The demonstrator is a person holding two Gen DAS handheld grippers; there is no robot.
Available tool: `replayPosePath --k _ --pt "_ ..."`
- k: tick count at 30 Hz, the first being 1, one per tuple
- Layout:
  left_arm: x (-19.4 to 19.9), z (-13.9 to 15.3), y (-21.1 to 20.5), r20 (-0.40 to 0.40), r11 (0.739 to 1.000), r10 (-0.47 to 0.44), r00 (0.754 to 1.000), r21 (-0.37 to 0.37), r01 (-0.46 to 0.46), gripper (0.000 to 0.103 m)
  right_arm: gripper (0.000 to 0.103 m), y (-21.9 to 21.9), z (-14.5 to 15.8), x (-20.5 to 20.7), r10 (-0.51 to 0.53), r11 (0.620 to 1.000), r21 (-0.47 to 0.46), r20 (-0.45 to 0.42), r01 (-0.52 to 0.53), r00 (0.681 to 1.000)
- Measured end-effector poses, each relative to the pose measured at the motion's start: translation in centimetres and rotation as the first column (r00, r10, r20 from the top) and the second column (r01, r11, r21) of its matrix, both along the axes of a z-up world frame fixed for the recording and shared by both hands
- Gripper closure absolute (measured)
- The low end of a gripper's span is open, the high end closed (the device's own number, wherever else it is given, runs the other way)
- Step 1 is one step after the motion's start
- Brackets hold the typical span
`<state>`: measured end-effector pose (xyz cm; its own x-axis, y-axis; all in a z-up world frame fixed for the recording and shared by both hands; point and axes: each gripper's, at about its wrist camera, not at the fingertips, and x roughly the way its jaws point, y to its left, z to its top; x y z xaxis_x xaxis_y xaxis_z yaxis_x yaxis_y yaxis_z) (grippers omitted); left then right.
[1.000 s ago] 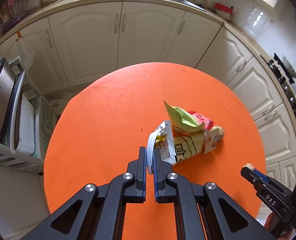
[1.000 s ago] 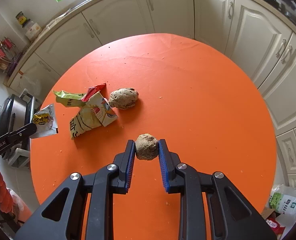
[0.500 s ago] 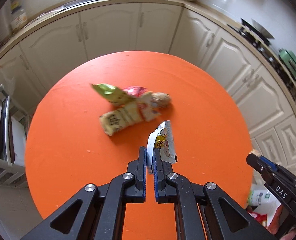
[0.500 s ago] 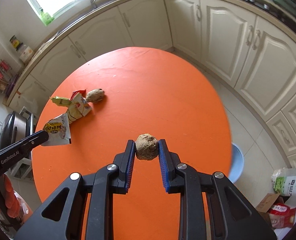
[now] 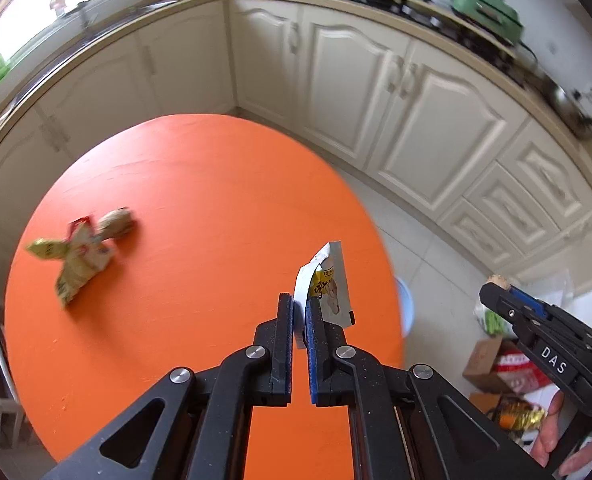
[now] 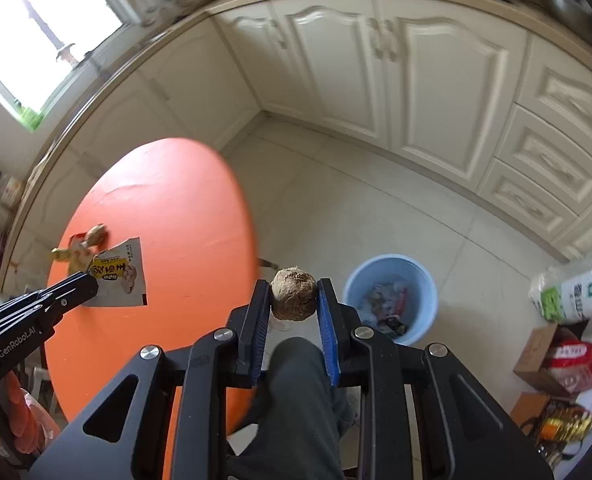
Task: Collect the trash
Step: 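Carry the small biscuit and white packet over to the blue bin, then open both grippers over the blue bin to drop the items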
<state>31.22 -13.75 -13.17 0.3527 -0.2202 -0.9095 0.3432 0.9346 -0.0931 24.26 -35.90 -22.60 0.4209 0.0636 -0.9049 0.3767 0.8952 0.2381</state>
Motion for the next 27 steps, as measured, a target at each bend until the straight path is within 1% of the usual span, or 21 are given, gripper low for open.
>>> replayPosePath --k 4,8,10,14,16,19,24,25,27 --pt "0.3 -1.0 -5.3 -0.016 0.996 -0.083 0.996 0.025 0.084 0.101 0.079 -4.7 -0.8 -2.4 -0.093 0.996 0.004 -0.018 0.093 0.995" --pt "1.0 -2.1 -10.6 -0.046 0.985 -0.168 0.985 0.033 0.169 0.101 0.079 -8.6 -1.9 -4.8 -0.183 0.983 -0.027 -0.04 0.182 0.982" --pt "1.4 -2.9 -12.9 -0.049 0.98 -0.191 0.98 0.036 0.193 0.101 0.079 -10.6 -2.5 -5.8 -0.218 0.976 -0.014 -0.055 0.218 0.974" --pt "2.9 -4.5 -17.2 -0.071 0.967 -0.247 0.966 0.054 0.251 0.101 0.079 -13.6 -3.3 -7.7 -0.283 0.959 -0.041 -0.072 0.28 0.957" --pt "3.7 -5.4 -19.3 -0.086 0.961 -0.263 0.961 0.059 0.269 0.101 0.079 -15.2 -3.9 -8.5 -0.313 0.95 -0.027 -0.085 0.311 0.946" --pt "5.0 -6.8 -22.4 -0.1 0.955 -0.279 0.955 0.074 0.286 0.101 0.079 -17.3 -4.6 -9.7 -0.354 0.935 -0.032 -0.101 0.352 0.93" --pt "6.8 -9.9 -27.3 -0.13 0.947 -0.295 0.946 0.094 0.308 0.1 0.079 -19.7 -5.5 -10.6 -0.396 0.918 -0.025 -0.121 0.396 0.91" --pt "7.3 -10.6 -28.2 -0.133 0.94 -0.313 0.94 0.099 0.327 0.099 0.079 -20.3 -5.9 -10.6 -0.404 0.914 -0.022 -0.128 0.405 0.906" --pt "7.8 -11.7 -29.8 -0.138 0.935 -0.323 0.936 0.107 0.338 0.092 0.079 -20.7 -6.5 -10.6 -0.407 0.913 -0.016 -0.139 0.409 0.903"
